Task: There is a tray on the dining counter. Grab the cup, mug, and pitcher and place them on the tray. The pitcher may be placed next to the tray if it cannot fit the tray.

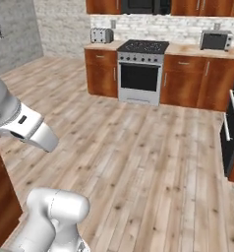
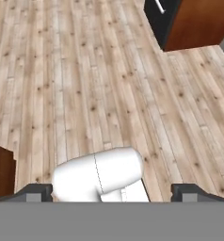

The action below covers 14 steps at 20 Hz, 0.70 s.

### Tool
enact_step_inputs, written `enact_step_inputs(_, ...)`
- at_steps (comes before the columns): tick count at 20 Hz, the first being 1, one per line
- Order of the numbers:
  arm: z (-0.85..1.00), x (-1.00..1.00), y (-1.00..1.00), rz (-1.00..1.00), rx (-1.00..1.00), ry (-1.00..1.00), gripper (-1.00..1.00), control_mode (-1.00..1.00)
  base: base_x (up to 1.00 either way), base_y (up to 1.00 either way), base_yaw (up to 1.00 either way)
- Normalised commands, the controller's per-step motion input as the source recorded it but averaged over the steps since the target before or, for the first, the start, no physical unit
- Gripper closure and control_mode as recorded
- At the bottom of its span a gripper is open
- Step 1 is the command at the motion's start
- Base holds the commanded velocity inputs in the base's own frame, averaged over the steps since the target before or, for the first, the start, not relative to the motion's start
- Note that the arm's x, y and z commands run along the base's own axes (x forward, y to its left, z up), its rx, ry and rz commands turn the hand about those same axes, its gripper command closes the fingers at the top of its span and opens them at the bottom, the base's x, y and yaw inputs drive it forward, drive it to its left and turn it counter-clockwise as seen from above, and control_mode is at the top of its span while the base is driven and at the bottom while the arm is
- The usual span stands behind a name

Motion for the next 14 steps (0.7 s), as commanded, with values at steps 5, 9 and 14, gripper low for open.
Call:
enact_step_inputs(5,0.0,0.0,0.0,0.0,0.0,0.0,-1.0,1.0,1.0,0.0,0.01)
enact_step_inputs(9,0.0,0.0,0.0,0.0,0.0,0.0,-1.0,1.0,1.0,0.0,0.0)
enact_step_inputs(14,0.0,0.0,0.0,0.0,0.0,0.0,-1.0,1.0,1.0,0.0,0.0)
